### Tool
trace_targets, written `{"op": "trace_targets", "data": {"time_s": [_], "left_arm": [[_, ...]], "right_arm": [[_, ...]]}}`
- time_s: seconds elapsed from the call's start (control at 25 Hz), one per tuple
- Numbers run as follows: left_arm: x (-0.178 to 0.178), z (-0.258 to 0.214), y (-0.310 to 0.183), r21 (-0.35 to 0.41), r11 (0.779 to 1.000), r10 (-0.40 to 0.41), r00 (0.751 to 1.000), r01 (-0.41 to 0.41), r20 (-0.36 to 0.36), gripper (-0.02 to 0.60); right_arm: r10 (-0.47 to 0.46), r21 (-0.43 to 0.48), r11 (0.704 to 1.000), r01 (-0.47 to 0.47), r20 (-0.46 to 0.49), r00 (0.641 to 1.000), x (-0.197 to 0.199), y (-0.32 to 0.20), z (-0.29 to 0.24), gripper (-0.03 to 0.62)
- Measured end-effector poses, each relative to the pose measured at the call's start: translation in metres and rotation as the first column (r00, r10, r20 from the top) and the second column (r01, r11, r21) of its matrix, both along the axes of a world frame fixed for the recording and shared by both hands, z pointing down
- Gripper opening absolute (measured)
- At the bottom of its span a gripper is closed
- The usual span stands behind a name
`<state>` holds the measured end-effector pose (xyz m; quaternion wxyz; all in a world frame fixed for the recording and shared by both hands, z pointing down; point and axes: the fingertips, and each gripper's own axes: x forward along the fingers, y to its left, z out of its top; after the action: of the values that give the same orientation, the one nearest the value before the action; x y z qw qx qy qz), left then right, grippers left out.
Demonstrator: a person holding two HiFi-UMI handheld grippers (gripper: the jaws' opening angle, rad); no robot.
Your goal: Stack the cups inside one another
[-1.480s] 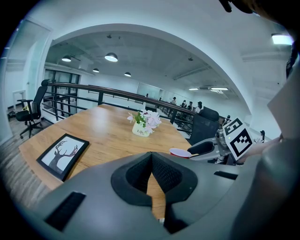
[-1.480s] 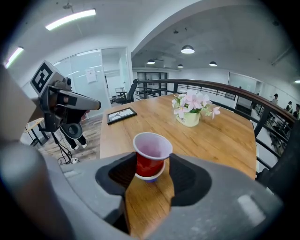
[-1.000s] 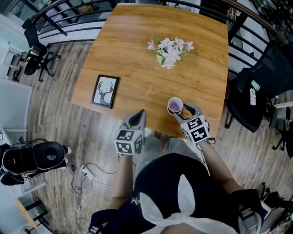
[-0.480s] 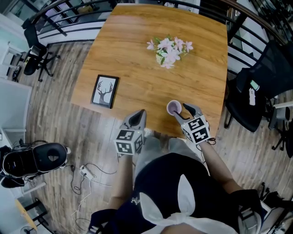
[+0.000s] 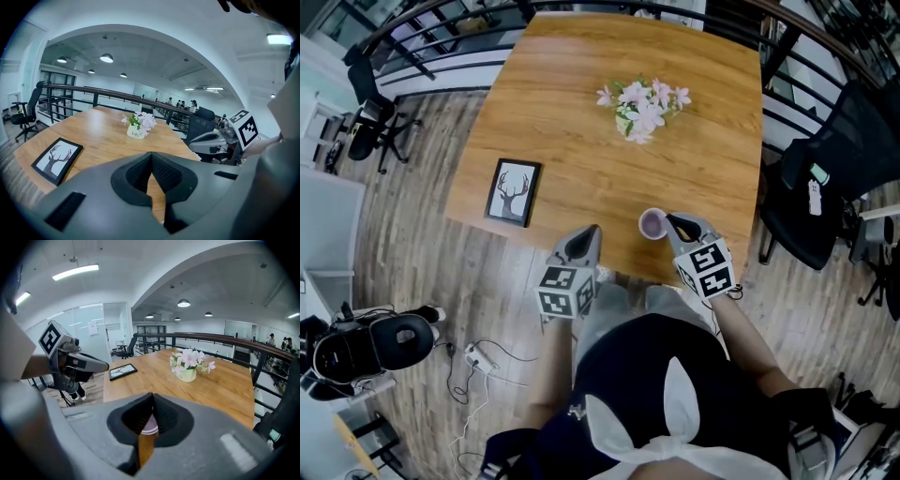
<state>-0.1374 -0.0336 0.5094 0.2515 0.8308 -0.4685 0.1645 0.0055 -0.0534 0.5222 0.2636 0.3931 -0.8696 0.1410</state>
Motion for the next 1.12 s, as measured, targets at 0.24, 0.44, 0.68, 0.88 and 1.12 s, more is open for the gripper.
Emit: {"op": "trace_targets", "data": {"time_s": [0.24, 0.44, 0.68, 0.88, 1.12], "left_arm": [[0.008, -0.002, -0.003, 0.015, 1.000, 0.023, 1.000, -0.023, 0.000, 0.017], [0.015, -0.006, -0.003, 0.021, 0.999, 0.038, 0.999, -0.038, -0.006, 0.017], [0.020, -0.008, -0.003, 0.025, 0.998, 0.051, 0.999, -0.051, -0.010, 0.017], [0.024, -0.007, -0.004, 0.023, 0.998, 0.063, 0.998, -0.062, -0.012, 0.017], [0.028, -0.005, -0.004, 0.019, 0.997, 0.072, 0.997, -0.072, -0.011, 0.017]], "right_arm": [[-0.045, 0.014, 0.999, 0.045, 0.063, 0.997, -0.004, 0.007, -0.012, -0.002], [-0.066, 0.022, 0.998, 0.065, 0.074, 0.995, -0.008, 0.011, -0.017, -0.002], [-0.074, 0.045, 0.996, 0.070, 0.073, 0.995, -0.010, 0.015, -0.023, -0.003], [-0.078, 0.046, 0.996, 0.075, 0.072, 0.994, -0.011, 0.016, -0.023, -0.003], [-0.077, 0.040, 0.996, 0.074, 0.066, 0.995, -0.010, 0.016, -0.023, -0.003]]}}
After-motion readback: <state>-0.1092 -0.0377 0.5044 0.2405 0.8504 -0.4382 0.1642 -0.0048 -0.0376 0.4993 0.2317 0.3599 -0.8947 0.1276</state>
